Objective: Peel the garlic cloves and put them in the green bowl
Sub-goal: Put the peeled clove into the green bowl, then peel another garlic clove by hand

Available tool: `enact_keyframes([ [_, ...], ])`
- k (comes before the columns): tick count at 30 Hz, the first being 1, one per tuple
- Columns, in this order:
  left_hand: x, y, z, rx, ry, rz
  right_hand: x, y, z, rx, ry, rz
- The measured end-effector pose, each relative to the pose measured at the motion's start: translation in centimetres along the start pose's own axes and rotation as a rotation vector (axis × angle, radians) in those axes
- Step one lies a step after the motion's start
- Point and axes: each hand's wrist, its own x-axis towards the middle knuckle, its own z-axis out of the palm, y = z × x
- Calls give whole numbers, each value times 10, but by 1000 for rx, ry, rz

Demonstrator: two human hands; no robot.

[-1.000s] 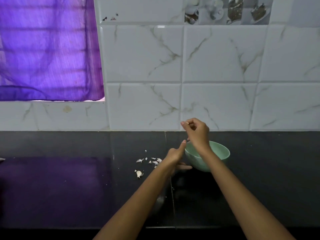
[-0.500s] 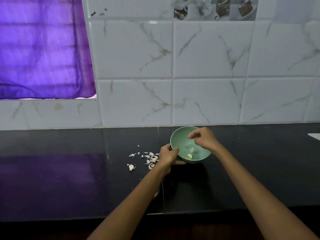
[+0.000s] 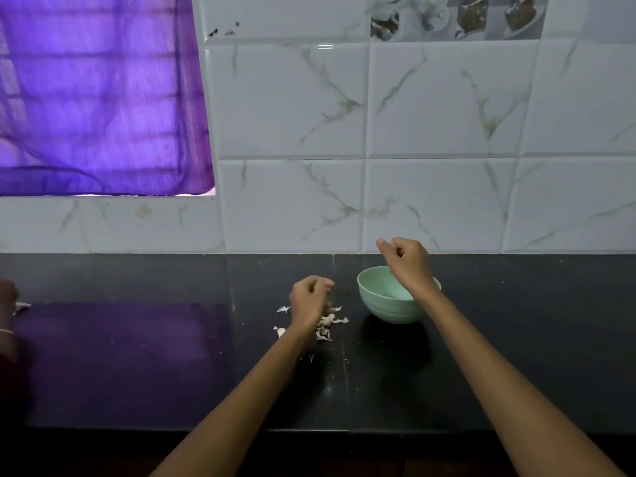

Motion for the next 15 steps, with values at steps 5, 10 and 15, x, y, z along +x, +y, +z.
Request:
enact_keyframes([
  [5, 22, -12, -53, 118, 186, 145, -13, -22, 41, 5, -352, 39],
  [10, 40, -28, -62, 90, 127, 141, -16, -18, 74, 64, -401, 51],
  [15, 40, -25, -59, 254, 79, 212, -22, -4, 86, -148, -524, -70],
])
